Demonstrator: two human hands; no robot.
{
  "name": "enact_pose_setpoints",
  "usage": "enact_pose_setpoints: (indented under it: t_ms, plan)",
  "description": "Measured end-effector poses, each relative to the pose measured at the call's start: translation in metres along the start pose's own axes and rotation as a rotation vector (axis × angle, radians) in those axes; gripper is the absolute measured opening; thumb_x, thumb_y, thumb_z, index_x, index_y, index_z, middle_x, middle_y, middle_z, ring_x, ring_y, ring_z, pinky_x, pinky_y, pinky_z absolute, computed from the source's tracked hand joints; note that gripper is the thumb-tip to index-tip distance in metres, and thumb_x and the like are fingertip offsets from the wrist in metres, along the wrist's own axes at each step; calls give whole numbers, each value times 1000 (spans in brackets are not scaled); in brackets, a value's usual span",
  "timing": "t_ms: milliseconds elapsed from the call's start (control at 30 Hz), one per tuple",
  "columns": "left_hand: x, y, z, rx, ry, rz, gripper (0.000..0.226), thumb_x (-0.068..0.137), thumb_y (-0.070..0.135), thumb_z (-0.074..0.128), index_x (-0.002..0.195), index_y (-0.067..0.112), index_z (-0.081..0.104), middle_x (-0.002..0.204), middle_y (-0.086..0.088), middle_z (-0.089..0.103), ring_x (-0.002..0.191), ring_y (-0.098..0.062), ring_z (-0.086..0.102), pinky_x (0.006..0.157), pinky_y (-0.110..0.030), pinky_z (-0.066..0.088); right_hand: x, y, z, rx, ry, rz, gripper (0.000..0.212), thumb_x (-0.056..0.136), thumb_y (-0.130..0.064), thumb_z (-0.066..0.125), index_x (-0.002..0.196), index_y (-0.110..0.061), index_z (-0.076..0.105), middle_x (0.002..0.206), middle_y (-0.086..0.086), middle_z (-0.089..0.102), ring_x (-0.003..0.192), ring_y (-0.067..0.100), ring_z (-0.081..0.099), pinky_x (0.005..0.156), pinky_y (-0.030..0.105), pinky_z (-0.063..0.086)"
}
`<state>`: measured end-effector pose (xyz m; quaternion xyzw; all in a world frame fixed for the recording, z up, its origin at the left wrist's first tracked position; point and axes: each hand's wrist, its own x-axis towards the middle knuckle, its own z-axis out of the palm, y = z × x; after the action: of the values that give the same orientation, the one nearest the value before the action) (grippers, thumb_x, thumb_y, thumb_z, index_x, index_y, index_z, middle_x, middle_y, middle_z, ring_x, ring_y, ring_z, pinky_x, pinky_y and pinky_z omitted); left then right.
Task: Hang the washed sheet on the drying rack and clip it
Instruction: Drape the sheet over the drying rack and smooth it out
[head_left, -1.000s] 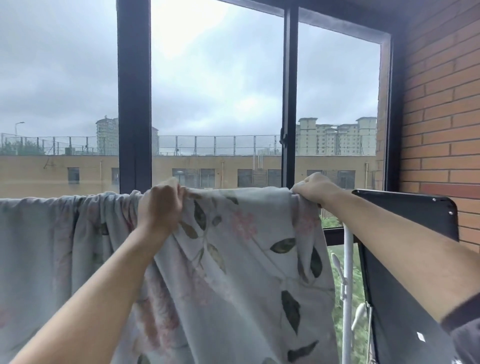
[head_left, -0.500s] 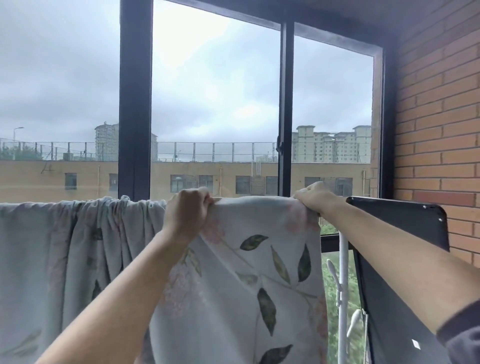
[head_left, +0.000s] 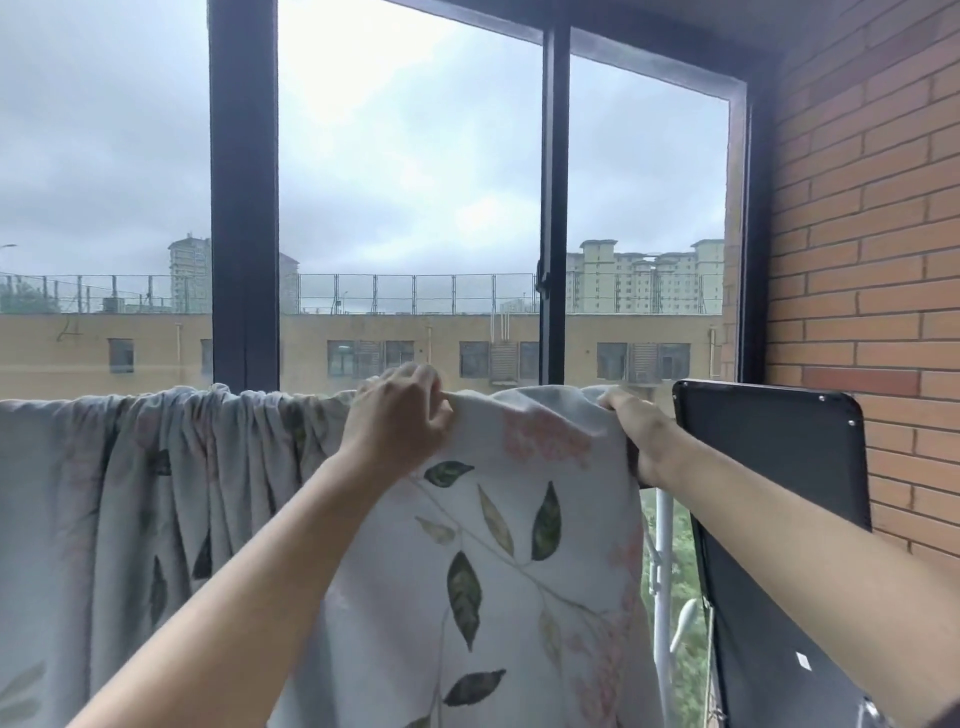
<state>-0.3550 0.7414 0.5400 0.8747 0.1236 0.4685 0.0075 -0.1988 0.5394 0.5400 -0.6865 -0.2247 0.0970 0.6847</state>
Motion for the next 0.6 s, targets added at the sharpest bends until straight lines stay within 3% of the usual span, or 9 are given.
enact_pose_setpoints:
  t_ms: [133,267,400,467,500,600]
  plan:
    - [4,14,22,43,-40,19,29,97,35,40,104,17,61,106,-1,66,96,-23,60,93,-37,37,3,24,-4,285,-87,82,43,98,-38,32,75,-16,60,60,4,62,52,18,58,46,24,47]
    - [10,17,26,24,17,-76,30,99,32,39,96,16,64,90,-7,70,85,-28,61,88,-38,38,-5,32,-1,259,-186,124,41,100,-23,38,65,-10,54,48,2,58,39,13,56,36,18,43]
    - [14,17,28,0,16,-112,27,98,32,44,96,16,66,87,-8,71,84,-30,62,90,-39,35,-12,24,1,175,-368,68,39,101,-20,39,75,-6,64,68,7,66,61,17,65,58,26,56]
    - [14,18,29,-20,57,-112,26,97,29,46,93,14,67,85,-9,71,83,-30,62,89,-39,36,-10,20,2,123,-344,58,30,98,-18,44,83,-4,65,82,12,65,73,21,62,77,30,53]
    - [14,18,29,-27,76,-110,26,97,28,47,91,13,67,83,-9,71,81,-30,62,88,-39,36,-6,21,2,53,-303,41,21,94,-15,46,87,-5,64,88,15,61,78,23,58,79,33,48]
    - [13,22,30,-48,98,-92,25,97,25,48,84,13,66,77,-9,69,76,-30,62,86,-39,36,-6,19,7,-181,-195,-22,21,92,-4,38,94,-10,59,79,9,54,64,17,49,53,23,40]
